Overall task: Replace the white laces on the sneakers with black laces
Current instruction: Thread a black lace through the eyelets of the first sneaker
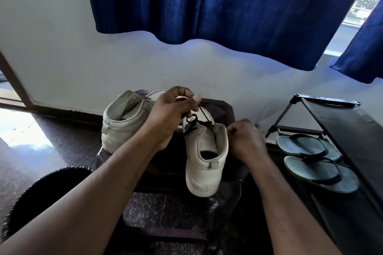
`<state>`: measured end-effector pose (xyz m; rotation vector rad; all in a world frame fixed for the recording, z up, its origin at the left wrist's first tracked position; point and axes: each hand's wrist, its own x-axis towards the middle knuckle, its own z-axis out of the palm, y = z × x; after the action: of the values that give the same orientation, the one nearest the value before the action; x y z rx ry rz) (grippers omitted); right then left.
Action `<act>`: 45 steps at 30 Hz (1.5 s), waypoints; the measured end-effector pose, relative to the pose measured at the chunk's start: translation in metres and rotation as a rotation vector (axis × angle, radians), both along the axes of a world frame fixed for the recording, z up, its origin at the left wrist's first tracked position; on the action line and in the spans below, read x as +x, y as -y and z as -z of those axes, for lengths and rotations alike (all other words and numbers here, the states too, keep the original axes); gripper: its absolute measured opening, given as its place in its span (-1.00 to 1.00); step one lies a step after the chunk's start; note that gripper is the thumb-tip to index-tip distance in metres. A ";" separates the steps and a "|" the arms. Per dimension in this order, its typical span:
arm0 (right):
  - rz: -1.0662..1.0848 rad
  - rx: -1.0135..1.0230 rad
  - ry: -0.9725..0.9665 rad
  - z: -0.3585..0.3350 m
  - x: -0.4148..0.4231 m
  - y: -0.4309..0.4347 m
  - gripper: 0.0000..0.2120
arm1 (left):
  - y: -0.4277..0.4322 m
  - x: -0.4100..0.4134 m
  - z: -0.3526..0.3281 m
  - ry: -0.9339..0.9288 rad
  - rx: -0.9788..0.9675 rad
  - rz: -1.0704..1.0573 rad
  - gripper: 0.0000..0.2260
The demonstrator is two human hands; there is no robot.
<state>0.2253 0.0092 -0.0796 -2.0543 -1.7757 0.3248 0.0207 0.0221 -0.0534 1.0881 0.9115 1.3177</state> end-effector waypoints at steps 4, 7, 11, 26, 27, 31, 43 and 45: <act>0.001 0.026 0.076 -0.001 -0.005 -0.001 -0.77 | 0.000 -0.008 -0.012 0.237 0.054 0.005 -0.88; 0.142 -0.032 0.240 -0.005 -0.001 -0.001 -0.69 | -0.003 -0.018 -0.013 0.273 0.098 -0.069 -0.89; 0.163 -0.015 0.194 -0.007 0.005 0.001 -0.76 | -0.005 -0.030 -0.011 0.266 0.162 -0.145 -0.89; -0.136 0.035 -0.173 -0.002 0.002 -0.006 -0.81 | -0.005 -0.021 -0.019 0.017 0.376 -0.231 -0.64; -0.091 0.010 -0.069 -0.002 0.004 -0.006 -0.79 | -0.004 -0.021 -0.020 0.019 0.373 -0.238 -0.65; 0.038 -0.121 0.121 -0.009 0.007 0.000 -0.70 | -0.004 -0.026 -0.021 -0.017 0.361 -0.281 -0.63; -0.190 0.078 -0.193 0.001 0.004 -0.007 -0.86 | 0.005 -0.008 -0.019 -0.203 0.171 -0.288 -0.74; -0.131 0.039 -0.033 -0.002 0.006 -0.006 -0.87 | 0.006 -0.007 -0.018 -0.220 0.147 -0.303 -0.75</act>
<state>0.2316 0.0149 -0.0776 -1.8999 -1.8855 0.3576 0.0134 0.0163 -0.0352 1.2625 1.1938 1.5523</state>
